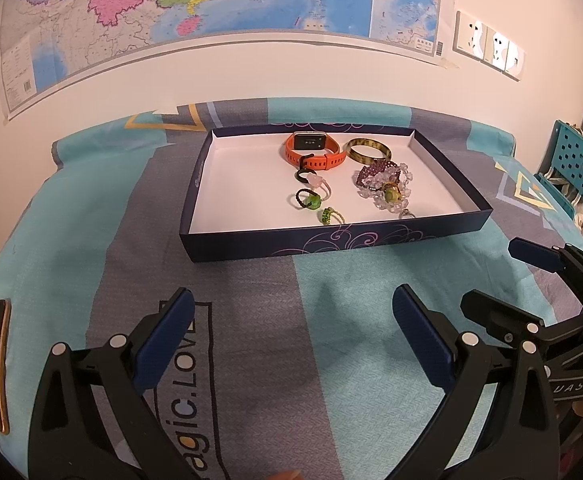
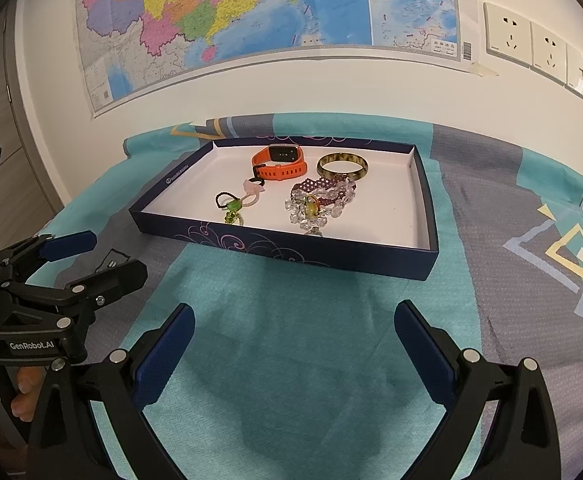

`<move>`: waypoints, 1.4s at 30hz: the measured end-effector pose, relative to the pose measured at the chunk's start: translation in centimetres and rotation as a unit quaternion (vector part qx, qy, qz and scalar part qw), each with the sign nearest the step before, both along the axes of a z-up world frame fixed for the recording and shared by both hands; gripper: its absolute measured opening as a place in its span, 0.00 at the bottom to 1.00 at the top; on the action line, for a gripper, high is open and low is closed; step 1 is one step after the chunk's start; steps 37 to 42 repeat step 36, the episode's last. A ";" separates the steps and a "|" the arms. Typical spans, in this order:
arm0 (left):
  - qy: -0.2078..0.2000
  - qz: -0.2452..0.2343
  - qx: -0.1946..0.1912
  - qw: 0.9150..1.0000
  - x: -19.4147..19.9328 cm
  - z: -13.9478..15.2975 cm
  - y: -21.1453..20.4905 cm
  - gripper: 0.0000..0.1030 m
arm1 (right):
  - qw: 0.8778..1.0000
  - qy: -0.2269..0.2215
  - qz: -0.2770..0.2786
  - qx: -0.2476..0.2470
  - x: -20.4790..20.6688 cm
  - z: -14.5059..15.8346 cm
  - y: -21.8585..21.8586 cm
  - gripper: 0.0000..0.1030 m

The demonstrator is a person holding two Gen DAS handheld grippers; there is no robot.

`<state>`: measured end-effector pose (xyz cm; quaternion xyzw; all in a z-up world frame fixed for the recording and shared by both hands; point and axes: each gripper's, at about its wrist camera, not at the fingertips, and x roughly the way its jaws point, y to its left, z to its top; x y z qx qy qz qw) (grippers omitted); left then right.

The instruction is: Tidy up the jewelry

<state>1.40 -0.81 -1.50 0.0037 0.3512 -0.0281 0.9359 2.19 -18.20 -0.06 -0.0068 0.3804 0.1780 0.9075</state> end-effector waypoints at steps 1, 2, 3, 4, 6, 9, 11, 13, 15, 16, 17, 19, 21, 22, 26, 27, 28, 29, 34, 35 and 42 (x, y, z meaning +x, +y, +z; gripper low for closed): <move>0.000 0.000 0.001 1.000 0.0 0.0 0.0 0.95 | 1.000 0.000 0.000 0.000 0.1 0.0 0.0 0.94; 0.000 0.000 0.001 1.000 0.0 0.0 -0.1 0.95 | 1.000 0.000 -0.001 0.001 0.0 0.0 0.0 0.94; 0.001 -0.001 0.001 1.000 0.0 0.0 -0.1 0.95 | 1.000 0.000 -0.001 0.002 0.1 0.1 -0.1 0.94; 0.001 -0.001 0.001 1.000 0.0 -0.1 -0.2 0.95 | 1.000 0.000 -0.001 0.001 0.1 0.1 -0.1 0.94; 0.001 -0.001 0.002 1.000 0.1 -0.1 -0.2 0.95 | 1.000 0.000 -0.001 0.001 0.1 0.1 -0.1 0.94; 0.001 -0.001 0.002 1.000 0.1 -0.1 -0.2 0.95 | 1.000 0.000 -0.001 0.001 0.1 0.1 -0.1 0.94; 0.002 -0.001 0.002 1.000 0.1 -0.1 -0.2 0.95 | 1.000 0.000 -0.001 0.001 0.1 0.1 -0.1 0.94; 0.002 -0.001 0.002 1.000 0.1 -0.1 -0.2 0.95 | 1.000 0.000 -0.002 0.001 0.1 0.1 -0.1 0.94; 0.003 -0.001 0.002 1.000 0.1 -0.1 -0.2 0.95 | 1.000 0.001 -0.001 0.002 0.1 0.1 0.0 0.94; 0.003 -0.001 0.002 1.000 0.1 -0.1 -0.2 0.95 | 1.000 0.002 -0.001 0.001 0.1 0.1 0.0 0.94; 0.003 -0.001 0.002 1.000 0.2 -0.1 -0.2 0.95 | 1.000 0.002 -0.001 0.000 0.1 0.1 0.0 0.94; 0.004 -0.002 0.001 1.000 0.2 -0.3 -0.2 0.95 | 1.000 0.002 -0.001 0.000 0.1 0.0 0.0 0.94; 0.004 -0.002 0.001 1.000 0.2 -0.3 -0.2 0.95 | 1.000 0.002 -0.001 0.001 0.1 0.0 -0.1 0.94; 0.004 -0.003 0.001 1.000 0.2 -0.3 -0.2 0.95 | 1.000 0.002 -0.001 0.000 0.1 0.0 0.0 0.94; -0.006 -0.011 0.001 1.000 -0.1 -0.3 -0.4 0.95 | 1.000 0.004 0.000 -0.002 0.0 -0.1 0.0 0.94; -0.006 -0.014 0.001 1.000 -0.1 -0.3 -0.5 0.94 | 1.000 0.005 0.001 -0.003 0.0 -0.1 0.0 0.94; -0.005 -0.015 0.001 1.000 -0.1 -0.3 -0.5 0.94 | 1.000 0.006 0.003 -0.004 0.0 -0.1 0.0 0.94; -0.003 -0.016 -0.002 1.000 -0.1 -0.4 -0.5 0.94 | 1.000 0.006 0.005 -0.007 -0.1 -0.1 0.0 0.94; 0.015 -0.011 -0.011 1.000 0.4 -0.8 0.3 0.94 | 0.999 0.024 -0.001 -0.033 0.5 -0.3 -2.5 0.94; 0.017 -0.008 -0.012 1.000 0.5 -0.8 0.6 0.94 | 0.998 0.033 -0.014 -0.045 1.0 -0.5 -3.8 0.94; 0.018 -0.003 -0.012 1.000 0.6 -0.9 1.1 0.94 | 0.997 0.038 -0.025 -0.055 1.3 -0.7 -4.9 0.94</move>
